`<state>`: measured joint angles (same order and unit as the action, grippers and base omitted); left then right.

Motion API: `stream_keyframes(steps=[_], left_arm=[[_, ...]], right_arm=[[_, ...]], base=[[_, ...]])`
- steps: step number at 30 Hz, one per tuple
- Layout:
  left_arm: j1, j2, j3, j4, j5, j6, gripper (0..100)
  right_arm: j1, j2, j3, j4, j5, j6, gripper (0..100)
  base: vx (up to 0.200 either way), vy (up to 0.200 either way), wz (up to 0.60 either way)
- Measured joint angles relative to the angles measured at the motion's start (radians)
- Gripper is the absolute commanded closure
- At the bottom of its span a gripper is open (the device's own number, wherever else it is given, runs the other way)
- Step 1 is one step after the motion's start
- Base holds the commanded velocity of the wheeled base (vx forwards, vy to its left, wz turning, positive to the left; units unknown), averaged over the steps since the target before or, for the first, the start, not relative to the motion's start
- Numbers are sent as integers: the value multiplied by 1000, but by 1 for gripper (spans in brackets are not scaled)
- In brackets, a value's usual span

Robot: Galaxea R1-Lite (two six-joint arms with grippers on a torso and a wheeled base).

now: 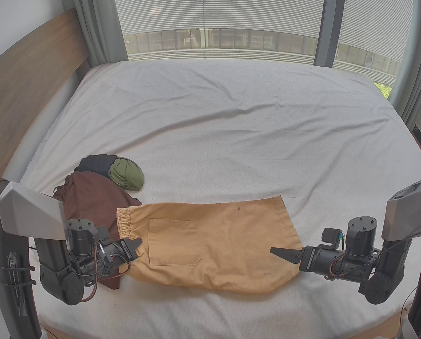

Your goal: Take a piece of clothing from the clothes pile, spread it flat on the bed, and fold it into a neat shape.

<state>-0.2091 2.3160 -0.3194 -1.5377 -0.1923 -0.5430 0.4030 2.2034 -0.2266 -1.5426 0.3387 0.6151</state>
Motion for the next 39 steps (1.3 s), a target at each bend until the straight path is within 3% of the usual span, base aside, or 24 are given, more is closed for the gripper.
stream_keyframes(steps=[13,24,39], left_arm=[[-26,-66,0,87,26,16,100],[-97,-193,-87,346,29,0,100],[-207,-251,-216,447,125,-12,100]], right_arm=[[1,1,1,0,0,0,0],[1,4,1,0,0,0,0],[1,4,0,0,0,1,0]], base=[[0,0,0],[0,0,0],[0,0,0]])
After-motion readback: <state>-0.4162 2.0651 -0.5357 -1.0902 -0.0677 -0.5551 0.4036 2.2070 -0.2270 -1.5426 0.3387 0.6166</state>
